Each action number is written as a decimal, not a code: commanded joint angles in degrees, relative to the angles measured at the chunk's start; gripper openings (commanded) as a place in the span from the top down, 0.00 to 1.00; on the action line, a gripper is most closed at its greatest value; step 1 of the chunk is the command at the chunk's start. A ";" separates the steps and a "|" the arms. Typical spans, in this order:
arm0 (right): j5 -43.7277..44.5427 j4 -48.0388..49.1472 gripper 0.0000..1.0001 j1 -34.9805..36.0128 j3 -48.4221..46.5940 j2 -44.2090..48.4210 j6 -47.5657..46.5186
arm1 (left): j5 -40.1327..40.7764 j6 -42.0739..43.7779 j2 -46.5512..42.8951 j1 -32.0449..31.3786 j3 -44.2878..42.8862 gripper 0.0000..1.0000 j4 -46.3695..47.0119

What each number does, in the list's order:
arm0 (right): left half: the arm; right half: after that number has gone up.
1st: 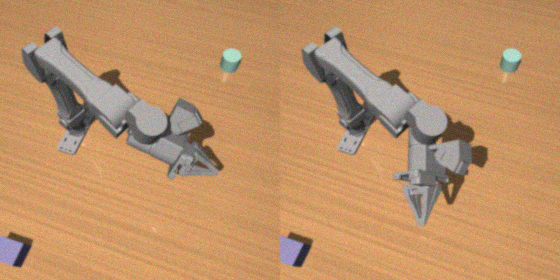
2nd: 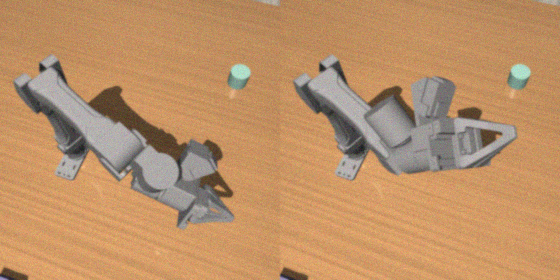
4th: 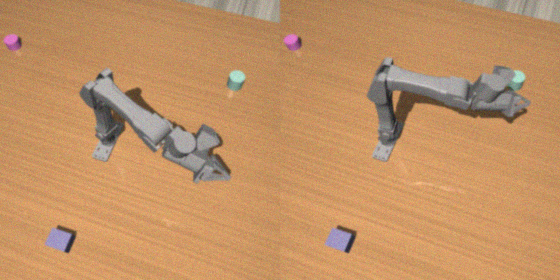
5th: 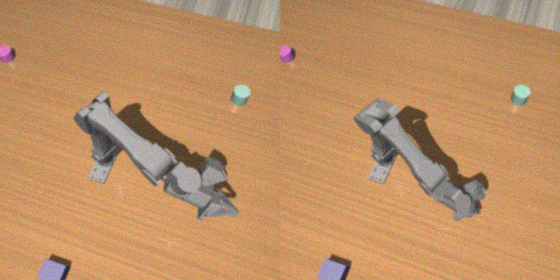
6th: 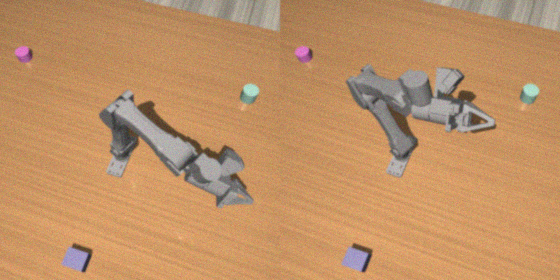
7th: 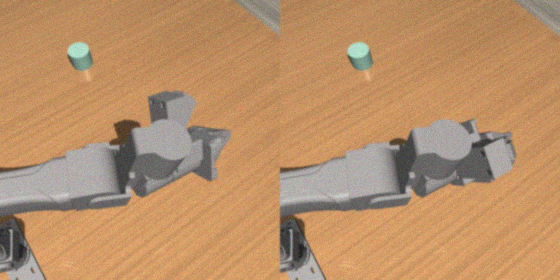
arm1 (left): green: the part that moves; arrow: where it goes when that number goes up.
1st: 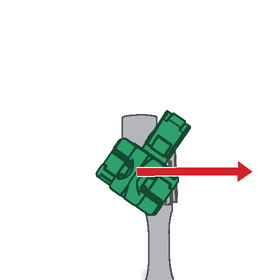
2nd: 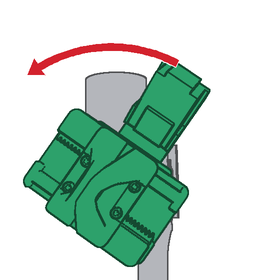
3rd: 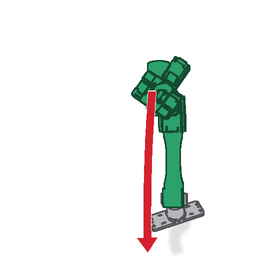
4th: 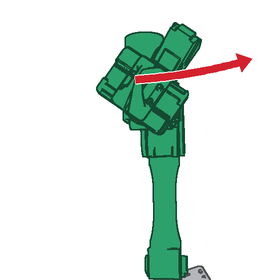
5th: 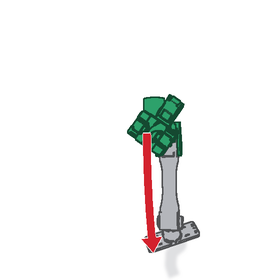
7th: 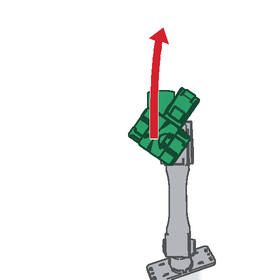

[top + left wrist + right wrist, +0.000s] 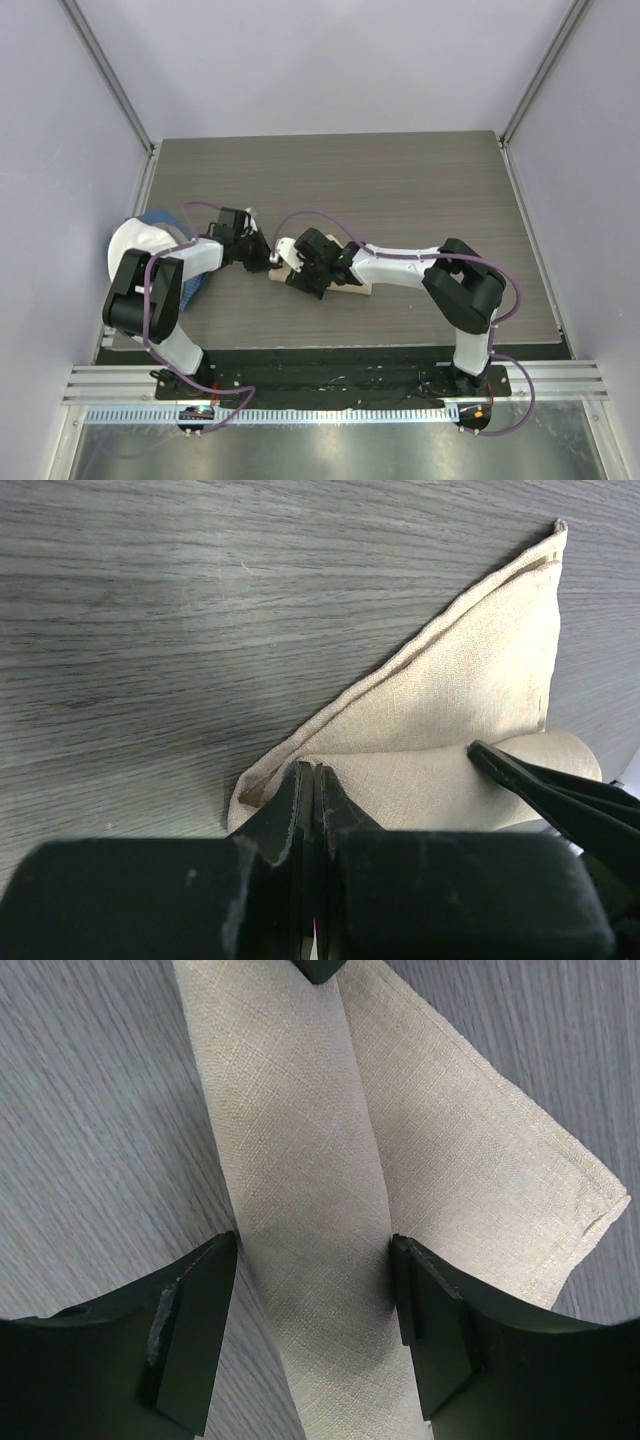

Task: Fold the napkin, place the utensils inside, and roll it up
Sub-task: Roll the napkin with the utensil

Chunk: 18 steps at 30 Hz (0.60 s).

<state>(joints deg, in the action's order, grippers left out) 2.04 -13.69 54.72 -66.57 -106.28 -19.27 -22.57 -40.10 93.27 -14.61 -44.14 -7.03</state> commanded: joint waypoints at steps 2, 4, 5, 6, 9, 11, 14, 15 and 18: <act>-4.93 0.16 0.33 -1.54 -0.05 -1.03 1.42 | -0.20 1.07 -0.20 -0.07 -1.21 1.00 -1.68; -6.69 -1.06 0.35 -2.24 -0.14 -1.56 2.21 | 0.24 1.07 -0.72 -0.15 -1.74 0.98 -1.67; -8.62 -1.51 0.38 -2.51 -0.06 -2.08 2.65 | 0.50 1.25 -1.07 -0.07 -2.61 0.92 -1.85; -9.42 -1.86 0.40 -2.69 0.03 -2.35 3.35 | 1.03 1.42 -1.34 -0.07 -3.14 0.87 -2.20; -13.97 -2.57 0.51 -4.00 0.47 -2.79 4.50 | 3.66 2.39 -2.92 0.02 -5.16 0.70 -4.13; -16.80 -2.74 0.59 -5.41 1.00 -3.06 5.82 | 6.65 2.65 -4.67 0.11 -5.60 0.59 -5.36; -23.47 -3.00 0.64 -7.95 1.17 -3.67 7.57 | 10.51 2.92 -7.74 0.37 -4.56 0.46 -5.72; -24.97 -3.18 0.65 -8.48 1.17 -3.85 7.84 | 11.14 3.09 -8.54 0.46 -4.03 0.44 -5.46; -31.03 -3.71 0.66 -11.12 0.74 -4.99 8.98 | 10.88 2.92 -12.22 0.55 -0.87 0.42 -2.04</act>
<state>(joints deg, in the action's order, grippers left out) -17.78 -12.97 45.82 -66.57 -108.09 -13.76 -14.50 -38.26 86.59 -14.44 -47.51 -11.64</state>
